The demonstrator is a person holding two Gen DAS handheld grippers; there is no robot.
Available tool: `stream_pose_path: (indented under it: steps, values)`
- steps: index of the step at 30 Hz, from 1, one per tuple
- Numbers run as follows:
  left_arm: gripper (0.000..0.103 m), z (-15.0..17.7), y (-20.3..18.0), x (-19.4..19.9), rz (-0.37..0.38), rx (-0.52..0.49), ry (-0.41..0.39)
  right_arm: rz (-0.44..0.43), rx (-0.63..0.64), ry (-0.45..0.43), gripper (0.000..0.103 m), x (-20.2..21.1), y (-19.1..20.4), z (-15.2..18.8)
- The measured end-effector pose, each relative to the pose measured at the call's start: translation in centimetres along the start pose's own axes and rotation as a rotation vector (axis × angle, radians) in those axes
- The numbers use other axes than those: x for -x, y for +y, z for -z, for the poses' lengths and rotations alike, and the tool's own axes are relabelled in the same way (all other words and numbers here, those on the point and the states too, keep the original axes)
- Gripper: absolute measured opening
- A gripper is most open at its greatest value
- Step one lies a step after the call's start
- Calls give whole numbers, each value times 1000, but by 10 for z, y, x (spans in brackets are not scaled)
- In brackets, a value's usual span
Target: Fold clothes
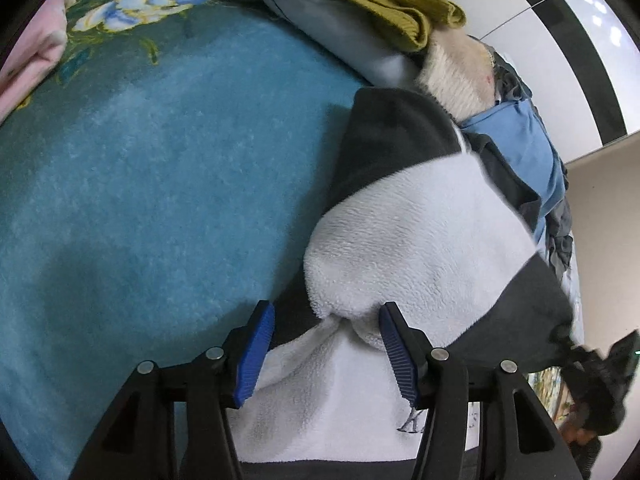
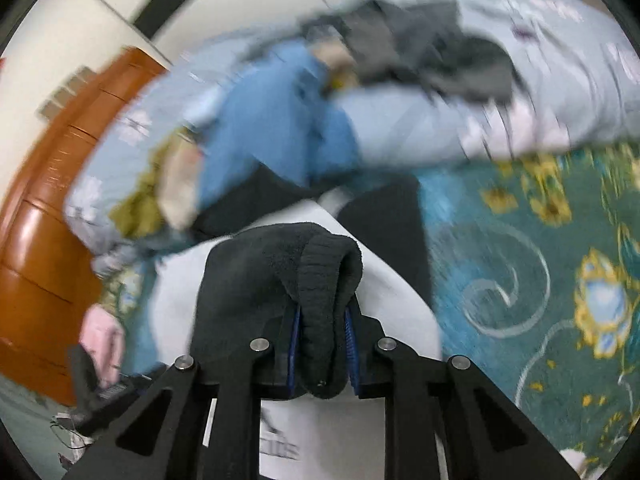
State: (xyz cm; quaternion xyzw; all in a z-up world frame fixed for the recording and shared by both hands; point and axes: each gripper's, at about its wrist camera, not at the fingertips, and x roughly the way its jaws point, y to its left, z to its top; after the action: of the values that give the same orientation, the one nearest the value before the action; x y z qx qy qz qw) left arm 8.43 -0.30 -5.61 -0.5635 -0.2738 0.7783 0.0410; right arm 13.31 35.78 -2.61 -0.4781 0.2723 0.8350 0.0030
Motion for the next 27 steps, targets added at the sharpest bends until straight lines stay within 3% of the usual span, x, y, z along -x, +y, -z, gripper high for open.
stream_pose_path:
  steps: [5,10,13,16,19,21,27]
  values:
    - [60,0,7,1,21,27,-1,11,-63,28,20,-13,-18,-2]
    - [60,3,10,12,60,43,-15,24,-15,53,24,-11,-8,0]
    - [60,5,9,20,65,23,-17,23,3,36,36,4,-6,6]
    - [60,13,15,35,69,-18,4,-16,-5,22,55,23,-14,19]
    - [64,29,26,52,55,-53,31,-28,-3,43,58,32,-22,40]
    - [68,37,33,59,68,-52,49,-32,-4,65,66,37,-29,57]
    - [81,68,54,66,58,-68,150,-30,-26,110,69,56,-53,109]
